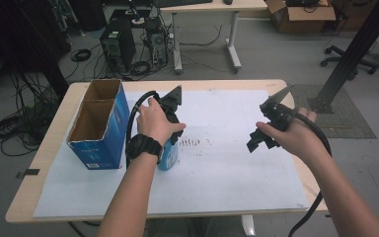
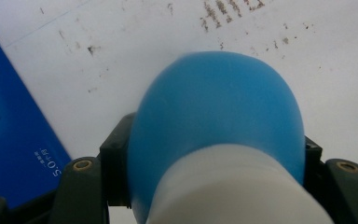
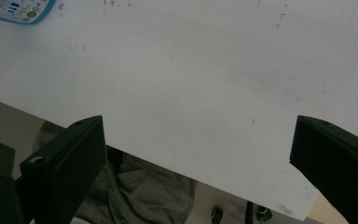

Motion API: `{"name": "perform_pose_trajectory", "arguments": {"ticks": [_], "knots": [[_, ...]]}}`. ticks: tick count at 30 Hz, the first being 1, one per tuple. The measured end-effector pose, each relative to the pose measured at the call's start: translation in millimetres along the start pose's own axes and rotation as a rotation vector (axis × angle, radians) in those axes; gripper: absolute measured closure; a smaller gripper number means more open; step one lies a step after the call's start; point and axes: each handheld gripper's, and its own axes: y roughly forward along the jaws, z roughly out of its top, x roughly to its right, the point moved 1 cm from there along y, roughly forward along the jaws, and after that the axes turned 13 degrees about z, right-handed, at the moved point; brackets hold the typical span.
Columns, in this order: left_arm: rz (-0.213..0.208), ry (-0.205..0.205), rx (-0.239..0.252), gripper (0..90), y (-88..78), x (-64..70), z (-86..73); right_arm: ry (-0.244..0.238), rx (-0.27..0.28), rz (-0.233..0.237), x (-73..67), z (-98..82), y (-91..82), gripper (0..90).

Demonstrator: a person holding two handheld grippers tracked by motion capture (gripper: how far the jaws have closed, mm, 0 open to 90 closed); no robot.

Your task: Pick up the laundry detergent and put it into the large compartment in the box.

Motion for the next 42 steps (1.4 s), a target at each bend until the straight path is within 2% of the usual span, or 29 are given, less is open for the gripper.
{"name": "perform_pose_trajectory", "arguments": {"ticks": [12,16,20,28,33,34,36,37,39,40,42], "knots": [[-0.006,0.005,-0.004,37.1,-6.9,-1.7,1.2,-0.002,0.004,0.0,-2.1,-0.5,-5.0,3.8],[-0.011,0.003,0.004,37.2,-20.1,-6.0,1.6,-0.005,0.004,0.002,-4.4,-0.4,-7.1,3.8],[-0.009,-0.004,0.01,37.2,-40.6,-13.2,2.9,-0.007,0.009,0.002,-6.3,-0.2,-10.1,3.8],[0.004,-0.032,0.033,37.3,-95.4,-37.9,5.3,-0.005,0.016,0.006,-8.4,1.9,-16.5,3.8],[0.01,-0.067,0.048,37.3,-128.6,-58.5,5.4,-0.005,0.023,0.005,-10.2,4.1,-19.7,3.8],[0.01,-0.067,0.048,37.3,-128.6,-58.5,5.4,-0.007,0.023,0.004,-11.0,4.7,-20.0,3.8],[0.012,-0.089,0.052,37.3,-141.7,-71.0,4.0,-0.01,0.024,0.004,-11.8,5.2,-20.3,3.8],[0.012,-0.089,0.052,37.3,-141.7,-71.0,4.0,-0.01,0.024,0.004,-11.8,5.2,-20.3,3.8],[0.008,-0.11,0.063,37.3,-151.9,-84.3,2.5,-0.011,0.021,0.002,-12.9,5.7,-20.6,3.8],[0.008,-0.11,0.063,37.3,-151.9,-84.3,2.5,-0.011,0.021,0.002,-12.9,5.7,-20.6,3.8],[0.003,-0.129,0.067,37.3,-159.5,-97.5,1.0,-0.004,0.018,0.003,-14.2,7.0,-20.8,3.8]]}}
